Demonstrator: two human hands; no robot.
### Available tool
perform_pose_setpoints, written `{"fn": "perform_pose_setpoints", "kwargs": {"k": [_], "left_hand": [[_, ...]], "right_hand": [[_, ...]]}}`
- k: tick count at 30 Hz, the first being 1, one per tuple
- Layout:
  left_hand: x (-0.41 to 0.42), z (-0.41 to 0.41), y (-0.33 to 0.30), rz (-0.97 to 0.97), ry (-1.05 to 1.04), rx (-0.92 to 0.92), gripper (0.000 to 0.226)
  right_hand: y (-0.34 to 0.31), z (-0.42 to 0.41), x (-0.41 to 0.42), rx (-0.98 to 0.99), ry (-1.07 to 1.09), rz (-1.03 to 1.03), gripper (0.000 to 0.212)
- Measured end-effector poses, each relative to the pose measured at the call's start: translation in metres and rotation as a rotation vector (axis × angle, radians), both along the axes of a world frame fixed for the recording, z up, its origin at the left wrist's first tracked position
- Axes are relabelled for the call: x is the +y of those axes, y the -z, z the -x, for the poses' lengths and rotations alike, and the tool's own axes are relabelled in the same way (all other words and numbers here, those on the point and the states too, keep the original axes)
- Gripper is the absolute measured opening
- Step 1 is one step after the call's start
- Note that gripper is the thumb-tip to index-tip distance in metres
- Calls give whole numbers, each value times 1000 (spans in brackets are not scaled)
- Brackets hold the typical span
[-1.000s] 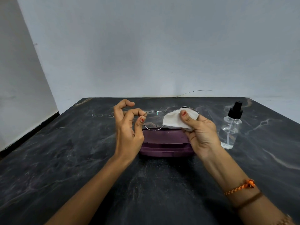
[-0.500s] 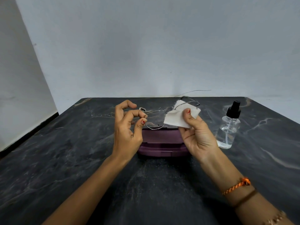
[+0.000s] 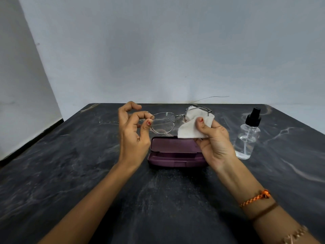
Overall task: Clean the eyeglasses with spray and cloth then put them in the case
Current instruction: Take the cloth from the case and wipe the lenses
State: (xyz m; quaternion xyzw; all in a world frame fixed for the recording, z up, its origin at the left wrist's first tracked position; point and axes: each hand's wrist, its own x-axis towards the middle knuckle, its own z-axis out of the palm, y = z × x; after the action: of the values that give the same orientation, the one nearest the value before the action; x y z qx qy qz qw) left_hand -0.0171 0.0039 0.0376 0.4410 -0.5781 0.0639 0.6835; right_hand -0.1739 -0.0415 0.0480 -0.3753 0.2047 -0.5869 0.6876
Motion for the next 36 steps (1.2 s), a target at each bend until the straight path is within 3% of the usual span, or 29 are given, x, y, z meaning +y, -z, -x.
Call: {"fn": "perform_pose_setpoints", "kwargs": {"k": [2, 8, 16, 25, 30, 36], "left_hand": [[0, -1, -2, 8, 1, -4, 9], [1, 3, 3, -19, -3, -57, 8], [2, 8, 7, -9, -8, -107, 8], [2, -3, -3, -5, -36, 14, 8], [2, 0, -2, -28, -16, 12, 9], [3, 5, 0, -28, -8, -26, 9]], "right_hand": [[-1, 1, 1, -4, 33, -33, 14], [1, 0, 1, -10, 82, -175, 37], [7, -3, -3, -99, 27, -103, 12], [7, 4, -7, 258, 17, 114, 14], [2, 4, -4, 28, 37, -68, 16], [1, -1, 2, -254, 43, -216, 4]]}}
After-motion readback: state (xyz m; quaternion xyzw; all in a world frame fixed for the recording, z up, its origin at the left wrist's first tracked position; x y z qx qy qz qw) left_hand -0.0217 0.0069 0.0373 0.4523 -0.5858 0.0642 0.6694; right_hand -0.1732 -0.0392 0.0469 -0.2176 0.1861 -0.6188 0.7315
